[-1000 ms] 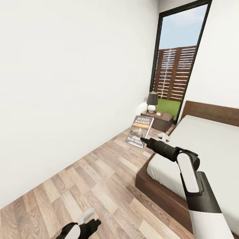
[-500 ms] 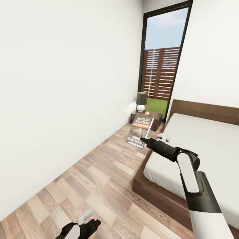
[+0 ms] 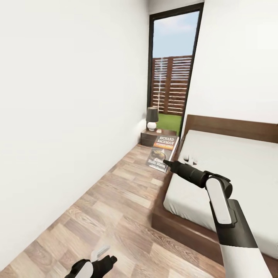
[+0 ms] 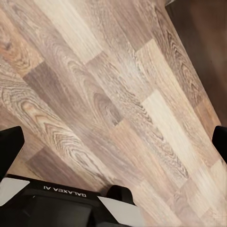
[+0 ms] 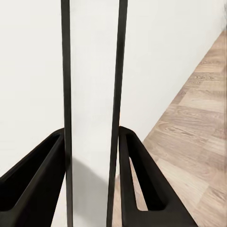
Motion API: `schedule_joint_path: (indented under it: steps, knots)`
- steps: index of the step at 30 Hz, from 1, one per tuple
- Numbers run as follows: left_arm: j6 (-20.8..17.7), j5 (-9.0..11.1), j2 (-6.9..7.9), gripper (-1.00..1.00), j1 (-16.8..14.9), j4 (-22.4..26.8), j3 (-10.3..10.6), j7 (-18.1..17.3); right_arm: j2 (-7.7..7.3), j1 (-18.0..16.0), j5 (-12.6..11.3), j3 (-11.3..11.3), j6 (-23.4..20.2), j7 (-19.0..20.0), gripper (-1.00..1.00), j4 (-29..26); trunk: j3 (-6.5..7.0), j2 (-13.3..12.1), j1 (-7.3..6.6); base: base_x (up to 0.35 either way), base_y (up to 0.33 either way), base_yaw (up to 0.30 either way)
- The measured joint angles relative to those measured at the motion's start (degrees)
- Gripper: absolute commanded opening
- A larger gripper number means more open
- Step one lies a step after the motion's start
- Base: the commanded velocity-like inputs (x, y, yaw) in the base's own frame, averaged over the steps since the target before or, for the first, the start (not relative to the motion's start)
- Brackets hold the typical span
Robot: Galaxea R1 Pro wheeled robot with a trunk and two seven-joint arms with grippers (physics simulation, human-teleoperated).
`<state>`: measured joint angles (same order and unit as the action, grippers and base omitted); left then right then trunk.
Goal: In the bedroom, move the book from the bed onto either nightstand, and place the two sandals side by side next to the bed.
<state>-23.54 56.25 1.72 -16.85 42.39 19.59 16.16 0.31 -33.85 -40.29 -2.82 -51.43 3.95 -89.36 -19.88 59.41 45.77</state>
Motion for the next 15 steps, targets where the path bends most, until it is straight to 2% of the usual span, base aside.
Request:
schedule_joint_path:
  steps: [15]
  knots:
    - [0.2,0.0,-0.07,1.0,0.0,-0.6,-0.1,0.0,0.0,0.0,-0.2,0.0,0.0,0.0,-1.0,0.1,0.0,0.0,0.0,0.196,0.284,-0.265]
